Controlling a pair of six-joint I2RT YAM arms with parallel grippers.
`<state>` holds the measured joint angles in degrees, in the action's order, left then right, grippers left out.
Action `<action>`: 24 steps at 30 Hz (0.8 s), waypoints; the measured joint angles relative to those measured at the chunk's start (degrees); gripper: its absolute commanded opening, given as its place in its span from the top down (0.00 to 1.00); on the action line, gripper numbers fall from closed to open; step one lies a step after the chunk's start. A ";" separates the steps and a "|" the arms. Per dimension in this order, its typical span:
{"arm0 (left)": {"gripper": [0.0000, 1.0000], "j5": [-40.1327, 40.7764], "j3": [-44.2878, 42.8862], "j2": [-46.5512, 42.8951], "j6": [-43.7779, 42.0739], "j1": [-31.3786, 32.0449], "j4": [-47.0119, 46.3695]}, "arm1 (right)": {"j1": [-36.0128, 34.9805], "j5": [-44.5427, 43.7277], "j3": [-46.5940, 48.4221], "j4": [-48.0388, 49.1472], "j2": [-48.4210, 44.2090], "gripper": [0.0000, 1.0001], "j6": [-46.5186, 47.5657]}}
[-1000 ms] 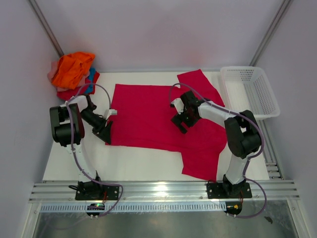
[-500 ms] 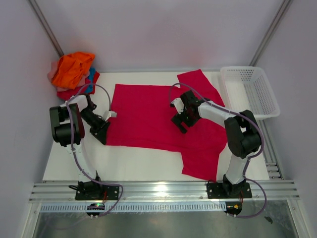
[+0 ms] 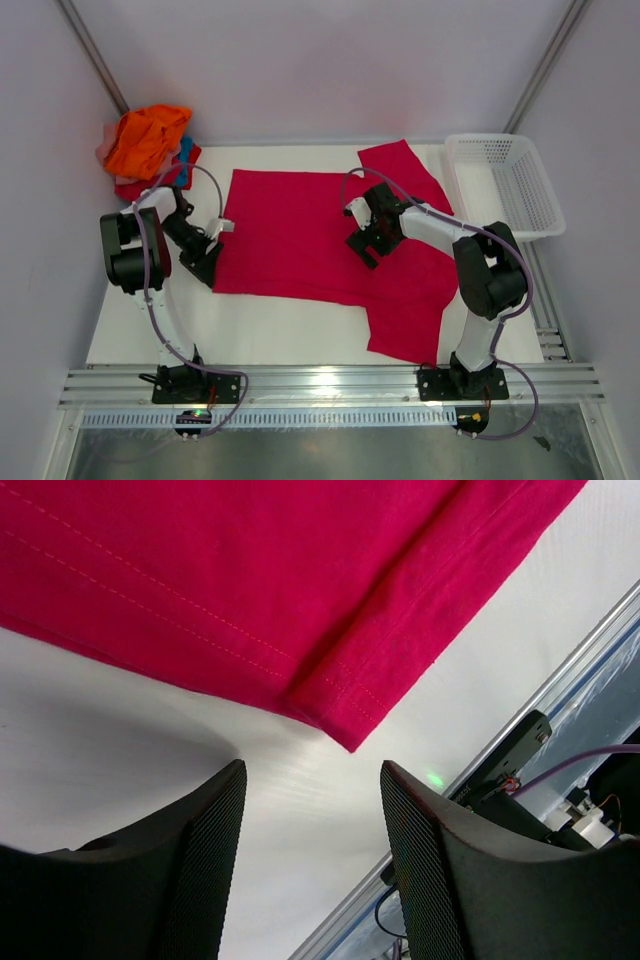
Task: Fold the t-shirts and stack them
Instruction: Flatten out the tshirt
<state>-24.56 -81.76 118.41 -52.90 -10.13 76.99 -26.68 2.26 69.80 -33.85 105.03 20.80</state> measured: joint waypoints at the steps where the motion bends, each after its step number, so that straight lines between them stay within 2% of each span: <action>1: 0.41 0.00 -0.20 0.00 0.00 0.00 0.00 | -0.02 -0.02 0.00 0.00 0.00 0.01 0.00; 7: 0.50 0.02 -0.83 0.02 -0.15 0.28 -0.02 | 0.00 -0.04 0.00 0.00 0.00 0.01 0.00; 16: 0.51 -0.50 -1.46 0.92 -1.18 4.57 -0.04 | 0.00 -0.11 0.07 -0.04 0.35 0.01 0.00; 19: 0.55 -0.79 -1.68 0.92 -1.42 6.47 -0.04 | 0.00 -0.22 0.07 -0.02 0.46 0.01 0.00; 24: 0.74 -1.14 -1.64 0.92 -1.66 7.74 -0.04 | 0.00 -0.22 0.07 -0.04 0.46 0.01 0.00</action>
<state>-25.69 -83.40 119.33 -54.57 -2.39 76.95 -26.68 2.04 69.87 -33.89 105.49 20.80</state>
